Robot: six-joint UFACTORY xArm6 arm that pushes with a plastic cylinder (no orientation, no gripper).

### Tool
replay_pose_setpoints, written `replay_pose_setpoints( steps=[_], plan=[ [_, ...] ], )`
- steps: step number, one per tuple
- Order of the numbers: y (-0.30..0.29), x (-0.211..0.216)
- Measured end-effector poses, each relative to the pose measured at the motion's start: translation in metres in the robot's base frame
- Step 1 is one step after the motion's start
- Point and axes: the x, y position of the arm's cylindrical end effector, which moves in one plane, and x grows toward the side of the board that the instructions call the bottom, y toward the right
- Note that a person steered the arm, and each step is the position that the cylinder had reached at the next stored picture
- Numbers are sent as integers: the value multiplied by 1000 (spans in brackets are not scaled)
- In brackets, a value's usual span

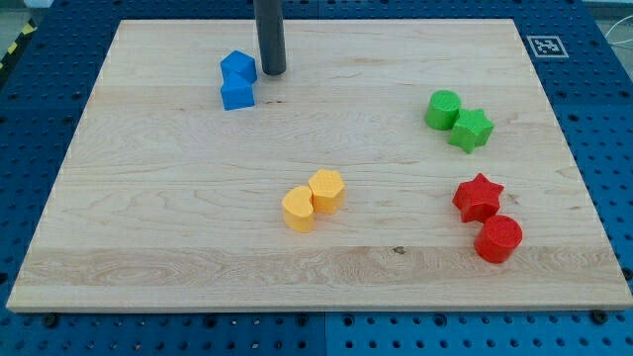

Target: Slide red star closer to green circle

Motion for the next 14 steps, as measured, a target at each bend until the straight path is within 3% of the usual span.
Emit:
replay_pose_setpoints(
  steps=[4,5,6,8,9,14],
  plan=[
    [41,0],
    [87,2],
    [95,41],
    [101,67],
    [117,110],
    [142,163]
  ],
)
